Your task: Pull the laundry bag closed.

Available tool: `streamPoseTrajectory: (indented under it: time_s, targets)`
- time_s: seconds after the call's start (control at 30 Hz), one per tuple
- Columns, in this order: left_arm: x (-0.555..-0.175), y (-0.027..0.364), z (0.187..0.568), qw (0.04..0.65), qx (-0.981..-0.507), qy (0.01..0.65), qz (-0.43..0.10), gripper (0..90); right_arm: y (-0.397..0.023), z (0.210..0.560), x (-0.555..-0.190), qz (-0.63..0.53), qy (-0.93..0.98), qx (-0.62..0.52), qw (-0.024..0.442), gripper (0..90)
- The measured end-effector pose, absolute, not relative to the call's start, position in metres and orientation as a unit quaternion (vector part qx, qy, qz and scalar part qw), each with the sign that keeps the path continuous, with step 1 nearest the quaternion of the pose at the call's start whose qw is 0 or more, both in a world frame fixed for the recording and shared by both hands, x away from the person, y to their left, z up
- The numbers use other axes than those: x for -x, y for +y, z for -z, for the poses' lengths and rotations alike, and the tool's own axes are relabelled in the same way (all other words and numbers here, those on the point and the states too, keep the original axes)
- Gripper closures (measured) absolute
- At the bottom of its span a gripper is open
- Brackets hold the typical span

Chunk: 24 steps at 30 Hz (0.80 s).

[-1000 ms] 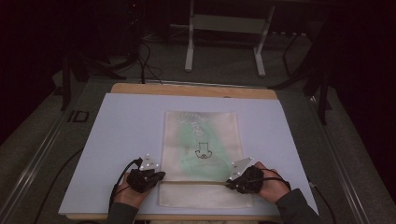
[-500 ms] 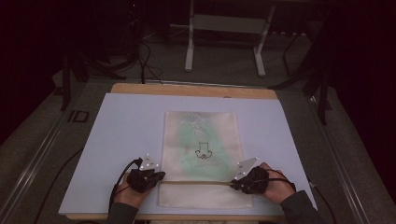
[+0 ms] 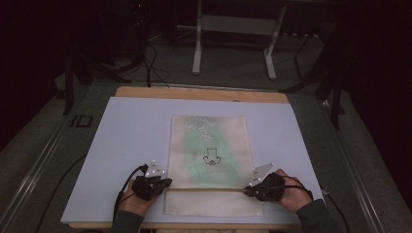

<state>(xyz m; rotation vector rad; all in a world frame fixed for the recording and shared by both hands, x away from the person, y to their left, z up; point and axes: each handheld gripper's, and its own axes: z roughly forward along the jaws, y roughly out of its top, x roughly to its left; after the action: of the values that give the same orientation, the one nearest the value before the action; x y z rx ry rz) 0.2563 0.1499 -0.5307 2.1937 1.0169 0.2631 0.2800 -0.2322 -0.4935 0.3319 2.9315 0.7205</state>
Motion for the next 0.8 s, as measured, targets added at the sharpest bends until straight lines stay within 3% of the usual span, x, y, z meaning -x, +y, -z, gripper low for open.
streamPoseTrajectory:
  time_s: [0.8]
  targets:
    - [-0.256, 0.150, 0.531, 0.347, -0.846, 0.391, -0.102, 89.5, -0.252, 0.491, -0.280, -0.237, 0.962, -0.127, 0.052, 82.5]
